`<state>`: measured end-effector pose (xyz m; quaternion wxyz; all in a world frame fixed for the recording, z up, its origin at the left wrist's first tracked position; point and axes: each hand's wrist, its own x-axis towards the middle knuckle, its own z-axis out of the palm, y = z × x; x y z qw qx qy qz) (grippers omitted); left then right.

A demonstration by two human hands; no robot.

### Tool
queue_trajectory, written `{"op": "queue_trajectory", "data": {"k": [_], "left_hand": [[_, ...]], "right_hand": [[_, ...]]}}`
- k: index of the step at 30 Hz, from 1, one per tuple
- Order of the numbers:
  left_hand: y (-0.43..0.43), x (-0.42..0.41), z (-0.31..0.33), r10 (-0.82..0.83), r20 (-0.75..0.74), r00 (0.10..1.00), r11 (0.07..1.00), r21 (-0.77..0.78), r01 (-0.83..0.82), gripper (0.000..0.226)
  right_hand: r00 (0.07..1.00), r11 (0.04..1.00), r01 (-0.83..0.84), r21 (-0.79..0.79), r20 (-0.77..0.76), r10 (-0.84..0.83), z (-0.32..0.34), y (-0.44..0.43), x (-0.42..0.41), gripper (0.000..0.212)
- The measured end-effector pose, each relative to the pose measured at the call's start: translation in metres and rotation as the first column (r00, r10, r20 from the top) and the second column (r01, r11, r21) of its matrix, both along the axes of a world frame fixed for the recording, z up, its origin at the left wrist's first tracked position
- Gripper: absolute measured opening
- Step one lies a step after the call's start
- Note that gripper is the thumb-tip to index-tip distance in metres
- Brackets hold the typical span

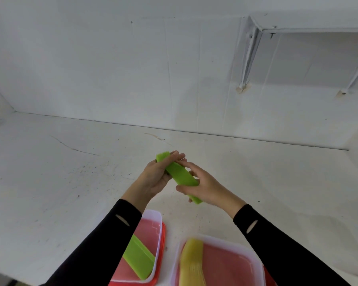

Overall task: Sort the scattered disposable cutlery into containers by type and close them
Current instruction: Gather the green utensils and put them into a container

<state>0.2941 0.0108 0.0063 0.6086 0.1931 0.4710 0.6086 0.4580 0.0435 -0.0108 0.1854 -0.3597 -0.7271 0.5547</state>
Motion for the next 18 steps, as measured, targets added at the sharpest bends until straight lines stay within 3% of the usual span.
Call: {"op": "queue_trajectory", "data": {"k": [3,8,11,15,18], "left_hand": [[-0.013,-0.008,0.002,0.083,-0.026,0.996,0.996,0.023,-0.082,0.057],[-0.035,-0.022,0.009,0.069,-0.134,0.989,0.996,0.07,-0.06,0.04],[-0.052,-0.034,0.013,0.008,-0.183,0.983,0.996,0.094,0.01,0.047],[-0.079,-0.076,0.016,-0.057,-0.205,0.977,0.989,0.121,0.083,0.058],[-0.095,-0.114,0.009,-0.02,-0.257,0.966,0.999,0.026,0.028,0.042]], "right_hand": [[0.983,0.918,0.081,0.389,0.122,-0.139,0.0,-0.016,-0.013,0.064],[0.912,0.804,0.038,0.594,0.308,-0.271,0.023,-0.046,-0.041,0.056],[0.896,0.832,0.048,0.553,0.344,-0.281,0.031,-0.063,-0.059,0.049],[0.92,0.914,0.19,0.359,0.26,-0.293,0.037,-0.089,-0.079,0.043],[0.927,0.943,0.267,0.197,0.216,-0.308,0.032,-0.111,-0.092,0.037]]}}
